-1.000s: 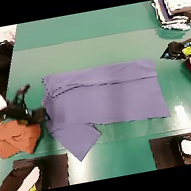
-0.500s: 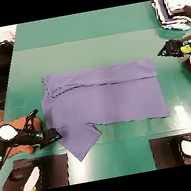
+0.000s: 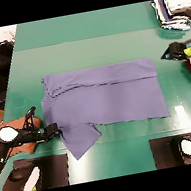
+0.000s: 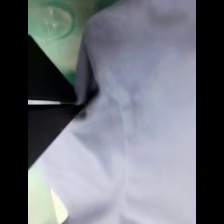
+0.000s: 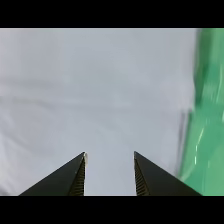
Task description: Fold the shirts.
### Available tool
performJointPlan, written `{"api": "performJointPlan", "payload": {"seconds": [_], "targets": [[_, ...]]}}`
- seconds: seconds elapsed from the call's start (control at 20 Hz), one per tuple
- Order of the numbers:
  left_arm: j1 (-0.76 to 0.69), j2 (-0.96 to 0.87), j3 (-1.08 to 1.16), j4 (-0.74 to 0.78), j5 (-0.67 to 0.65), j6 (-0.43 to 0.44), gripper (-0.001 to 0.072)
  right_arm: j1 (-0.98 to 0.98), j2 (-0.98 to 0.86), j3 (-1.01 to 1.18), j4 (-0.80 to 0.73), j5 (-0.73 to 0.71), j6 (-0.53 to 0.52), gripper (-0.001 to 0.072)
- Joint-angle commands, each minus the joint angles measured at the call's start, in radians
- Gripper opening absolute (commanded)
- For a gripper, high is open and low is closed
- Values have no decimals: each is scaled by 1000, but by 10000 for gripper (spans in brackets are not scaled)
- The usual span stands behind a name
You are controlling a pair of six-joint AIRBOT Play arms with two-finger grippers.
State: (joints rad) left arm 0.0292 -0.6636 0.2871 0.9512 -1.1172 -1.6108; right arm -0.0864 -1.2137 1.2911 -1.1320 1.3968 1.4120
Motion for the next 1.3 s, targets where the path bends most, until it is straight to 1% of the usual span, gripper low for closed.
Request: {"api": "performJointPlan", "payload": {"seconds": [0.0, 0.05, 0.1, 0.15, 0.2, 0.35, 0.5, 0.6, 0.75, 0.8, 0.85, 0.9, 0.95, 1.05, 1.15, 1.25], "targets": [[0, 1, 47, -31, -26, 40, 28, -103, 53, -112, -100, 103, 0, 346], [0, 1, 69, -31, -32, 41, 28, -144, 89, -190, -153, 103, 1, 346], [0, 1, 92, -31, -32, 48, 28, -194, 127, -284, -187, 103, 1, 384], [0, 1, 109, -31, -31, 48, 28, -247, 156, -373, -189, 102, 1, 531], [0, 1, 125, -32, -29, 48, 28, -304, 175, -467, -177, 101, 1, 557], [0, 1, 142, -32, -18, 48, 29, -414, 184, -691, -112, 82, 0, 552], [0, 1, 142, -32, -20, 48, 29, -417, 185, -822, -45, -21, 0, 548], [0, 1, 142, -32, -19, 48, 29, -382, 184, -862, -21, -64, 0, 433], [0, 1, 142, -31, -18, 48, 29, -287, 185, -856, -11, -113, 1, 426], [0, 1, 142, -28, -19, 48, 29, -256, 185, -840, -14, -120, 1, 298], [0, 1, 143, -22, -25, 48, 29, -230, 185, -821, -16, -118, 0, 144], [0, 1, 149, -10, -42, 48, 28, -205, 185, -794, -23, -106, 0, 61], [0, 1, 164, 8, -65, 48, 27, -188, 185, -765, -24, -82, 0, 14], [0, 40, 212, 60, -130, 44, 27, -166, 209, -701, -51, -18, 0, 13], [0, 110, 249, 95, -193, 12, 27, -150, 277, -652, -106, 46, 0, 13], [0, 169, 261, 85, -280, -17, 27, -146, 363, -618, -155, 124, 0, 12]]}}
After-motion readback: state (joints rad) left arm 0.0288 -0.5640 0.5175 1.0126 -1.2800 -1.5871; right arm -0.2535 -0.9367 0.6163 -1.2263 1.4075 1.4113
